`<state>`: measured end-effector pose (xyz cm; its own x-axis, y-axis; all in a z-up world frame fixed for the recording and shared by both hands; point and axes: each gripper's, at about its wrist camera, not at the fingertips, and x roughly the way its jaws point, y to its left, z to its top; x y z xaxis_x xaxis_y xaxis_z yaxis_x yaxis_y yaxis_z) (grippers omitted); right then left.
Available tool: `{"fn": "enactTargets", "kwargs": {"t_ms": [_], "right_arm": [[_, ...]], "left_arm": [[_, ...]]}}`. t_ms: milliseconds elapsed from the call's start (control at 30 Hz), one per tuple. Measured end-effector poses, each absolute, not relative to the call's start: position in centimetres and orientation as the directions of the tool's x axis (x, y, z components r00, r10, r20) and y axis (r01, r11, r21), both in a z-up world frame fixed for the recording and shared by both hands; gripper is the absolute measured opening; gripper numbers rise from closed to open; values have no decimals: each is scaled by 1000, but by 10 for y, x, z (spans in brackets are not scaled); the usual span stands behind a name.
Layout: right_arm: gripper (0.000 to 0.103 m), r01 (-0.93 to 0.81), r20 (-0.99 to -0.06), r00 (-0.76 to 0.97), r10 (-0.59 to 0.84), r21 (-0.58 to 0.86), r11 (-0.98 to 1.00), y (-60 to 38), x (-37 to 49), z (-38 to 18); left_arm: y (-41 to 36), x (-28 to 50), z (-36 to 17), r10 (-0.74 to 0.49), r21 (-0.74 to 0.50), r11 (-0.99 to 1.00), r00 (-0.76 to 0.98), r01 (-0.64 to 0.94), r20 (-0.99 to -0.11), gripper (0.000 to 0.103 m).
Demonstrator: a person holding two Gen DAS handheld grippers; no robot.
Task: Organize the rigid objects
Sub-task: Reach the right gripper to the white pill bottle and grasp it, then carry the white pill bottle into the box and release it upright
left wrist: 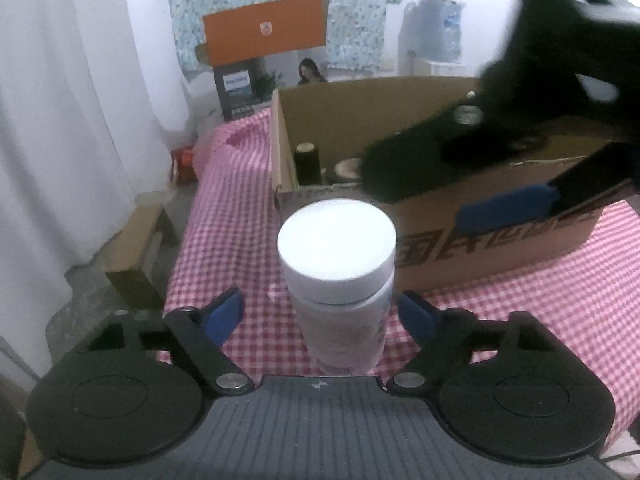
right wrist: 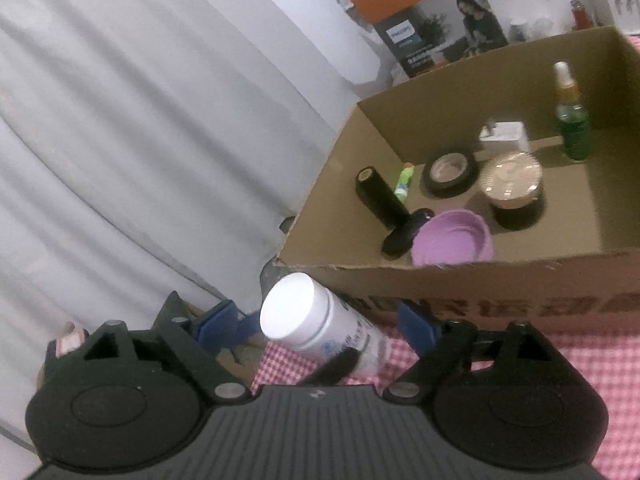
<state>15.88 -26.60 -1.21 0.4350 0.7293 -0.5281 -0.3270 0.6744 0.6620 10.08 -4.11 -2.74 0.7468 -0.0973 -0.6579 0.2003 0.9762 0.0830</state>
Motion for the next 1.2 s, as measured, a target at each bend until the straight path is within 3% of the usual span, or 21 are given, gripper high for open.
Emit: {"fn": "enactTargets", "kwargs": {"t_ms": [200, 367, 633, 1200], "right_arm": [[76, -328, -535, 402, 743, 674, 662, -250, 168, -16], [66, -326, -546, 389, 742, 671, 666, -244, 169, -19], [51, -307, -555, 374, 743, 682, 663, -244, 168, -21], [50, -274, -528, 426, 735, 699, 661, -284, 140, -7]], "left_arm": [[-39, 100, -30, -112, 61, 978, 742, 201, -661, 71], [-41, 97, -31, -116, 48, 979, 742, 196, -660, 55], [-47, 93, -29, -122, 47, 978, 739, 204, -662, 53], [-73, 76, -17, -174, 46, 962, 734, 270, -656, 53]]}}
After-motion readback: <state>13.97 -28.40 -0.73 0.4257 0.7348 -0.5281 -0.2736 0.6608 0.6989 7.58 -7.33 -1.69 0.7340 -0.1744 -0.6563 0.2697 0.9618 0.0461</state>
